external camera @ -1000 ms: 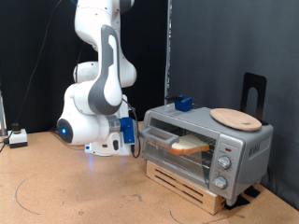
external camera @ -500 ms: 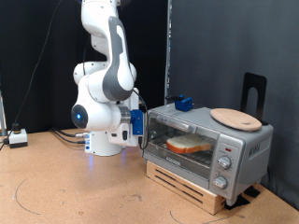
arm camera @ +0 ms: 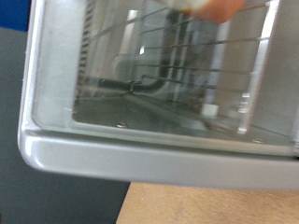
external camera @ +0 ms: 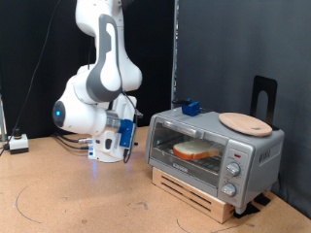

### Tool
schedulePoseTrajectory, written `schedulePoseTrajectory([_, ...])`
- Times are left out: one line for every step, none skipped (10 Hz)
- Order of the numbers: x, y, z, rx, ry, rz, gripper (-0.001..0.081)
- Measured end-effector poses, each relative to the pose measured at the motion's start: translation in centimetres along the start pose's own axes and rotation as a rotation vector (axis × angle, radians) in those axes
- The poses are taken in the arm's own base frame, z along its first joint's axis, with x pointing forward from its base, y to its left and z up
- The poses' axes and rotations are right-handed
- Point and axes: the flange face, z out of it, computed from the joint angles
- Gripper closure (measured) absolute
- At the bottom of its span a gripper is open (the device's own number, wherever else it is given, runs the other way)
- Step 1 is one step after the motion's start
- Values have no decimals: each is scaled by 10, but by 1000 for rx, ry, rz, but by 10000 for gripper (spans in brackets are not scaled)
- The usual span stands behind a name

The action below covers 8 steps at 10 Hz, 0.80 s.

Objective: Make a piece of toast with the oven

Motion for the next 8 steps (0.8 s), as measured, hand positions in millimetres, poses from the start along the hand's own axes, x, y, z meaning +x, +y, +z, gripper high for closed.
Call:
schedulePoseTrajectory([2,5,-14,-20,15,1,-3])
schedulePoseTrajectory([7,9,-21,-35,15,4,-3])
schedulePoseTrajectory([6,8,-20,-28,12,5,-3])
schedulePoseTrajectory([10,2,-19,18,28,0,-3])
schedulePoseTrajectory([19,-6,-21,68,58,-5,-3])
schedulePoseTrajectory([31,-13,-22,99,76,-7,-3])
schedulePoseTrajectory([40,-20,-23,122,52,1,-3])
schedulePoseTrajectory([51,-26,-25,130,24,15,-3])
